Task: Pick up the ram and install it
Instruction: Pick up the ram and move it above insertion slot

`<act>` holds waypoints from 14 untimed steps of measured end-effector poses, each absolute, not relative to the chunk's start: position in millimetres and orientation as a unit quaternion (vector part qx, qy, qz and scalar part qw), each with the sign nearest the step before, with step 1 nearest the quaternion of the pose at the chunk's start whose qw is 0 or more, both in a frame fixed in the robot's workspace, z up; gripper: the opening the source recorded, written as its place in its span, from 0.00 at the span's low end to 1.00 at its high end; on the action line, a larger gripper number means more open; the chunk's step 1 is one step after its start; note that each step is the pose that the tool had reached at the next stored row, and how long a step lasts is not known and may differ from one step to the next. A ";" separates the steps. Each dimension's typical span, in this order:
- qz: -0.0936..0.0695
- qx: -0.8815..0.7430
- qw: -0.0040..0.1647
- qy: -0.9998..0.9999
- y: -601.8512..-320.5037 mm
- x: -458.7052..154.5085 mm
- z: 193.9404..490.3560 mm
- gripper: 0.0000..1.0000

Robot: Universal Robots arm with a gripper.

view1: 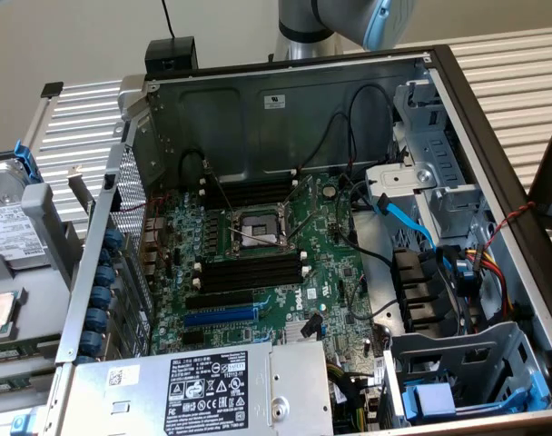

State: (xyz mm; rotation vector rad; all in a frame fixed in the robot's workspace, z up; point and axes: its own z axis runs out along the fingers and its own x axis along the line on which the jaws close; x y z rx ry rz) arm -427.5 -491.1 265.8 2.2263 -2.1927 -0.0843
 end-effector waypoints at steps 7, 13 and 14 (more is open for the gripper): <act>-0.027 0.712 0.008 -0.701 -494.1 -426.2 253.0 0.11; -0.027 0.712 0.008 -0.701 -494.7 -418.9 242.1 0.11; -0.027 0.712 0.008 -0.701 -494.9 -418.2 240.3 0.11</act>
